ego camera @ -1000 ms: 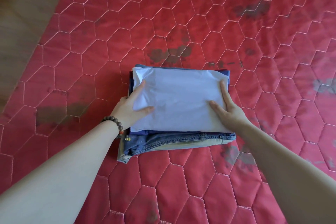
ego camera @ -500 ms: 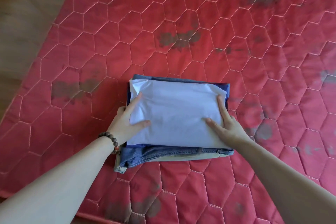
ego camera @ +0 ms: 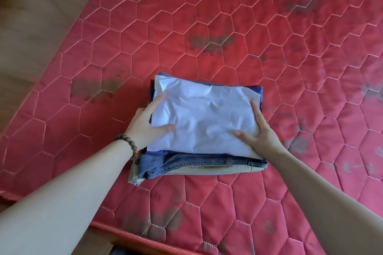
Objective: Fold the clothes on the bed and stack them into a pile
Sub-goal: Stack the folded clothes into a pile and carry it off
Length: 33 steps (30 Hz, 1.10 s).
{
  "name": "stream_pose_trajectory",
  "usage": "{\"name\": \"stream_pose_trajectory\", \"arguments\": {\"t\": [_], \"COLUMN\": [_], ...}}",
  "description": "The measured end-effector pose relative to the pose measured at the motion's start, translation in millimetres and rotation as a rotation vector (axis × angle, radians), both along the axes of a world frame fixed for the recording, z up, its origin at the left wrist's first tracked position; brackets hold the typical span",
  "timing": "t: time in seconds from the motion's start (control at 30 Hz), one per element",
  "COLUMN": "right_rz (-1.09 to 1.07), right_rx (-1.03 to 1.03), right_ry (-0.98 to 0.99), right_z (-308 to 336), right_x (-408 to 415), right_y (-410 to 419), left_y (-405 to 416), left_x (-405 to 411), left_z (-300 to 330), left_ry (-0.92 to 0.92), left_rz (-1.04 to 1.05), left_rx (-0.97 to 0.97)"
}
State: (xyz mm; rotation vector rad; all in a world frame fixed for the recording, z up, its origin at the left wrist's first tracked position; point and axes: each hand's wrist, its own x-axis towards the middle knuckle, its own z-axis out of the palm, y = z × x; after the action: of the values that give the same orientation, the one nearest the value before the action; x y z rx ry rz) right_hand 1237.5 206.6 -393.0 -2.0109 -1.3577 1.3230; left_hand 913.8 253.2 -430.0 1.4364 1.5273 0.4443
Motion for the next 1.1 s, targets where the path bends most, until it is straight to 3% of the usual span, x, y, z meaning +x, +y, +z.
{"name": "stream_pose_trajectory", "arguments": {"t": [0.17, 0.37, 0.63, 0.87, 1.1], "right_rz": [0.01, -0.06, -0.169, -0.181, -0.158], "right_rx": [0.038, 0.107, 0.232, 0.314, 0.303], "right_ry": [-0.01, -0.07, -0.072, -0.056, -0.026], "right_z": [56.9, 182.3, 322.0, 367.7, 379.9], "right_x": [-27.9, -79.7, -155.3, -227.4, -315.1], "right_y": [-24.2, -56.8, -100.5, -152.0, -210.8], "left_y": [-24.0, -36.3, -36.0, -85.4, -157.3], "left_x": [-30.4, -81.7, -146.5, -220.8, -315.5], "left_z": [56.5, 180.6, 330.3, 379.9, 399.4], "left_ry": [-0.022, -0.148, -0.141, -0.139, -0.12], "left_rz": [-0.005, -0.087, -0.276, -0.301, -0.256], "left_rx": [0.022, 0.106, 0.173, 0.29, 0.275]}}
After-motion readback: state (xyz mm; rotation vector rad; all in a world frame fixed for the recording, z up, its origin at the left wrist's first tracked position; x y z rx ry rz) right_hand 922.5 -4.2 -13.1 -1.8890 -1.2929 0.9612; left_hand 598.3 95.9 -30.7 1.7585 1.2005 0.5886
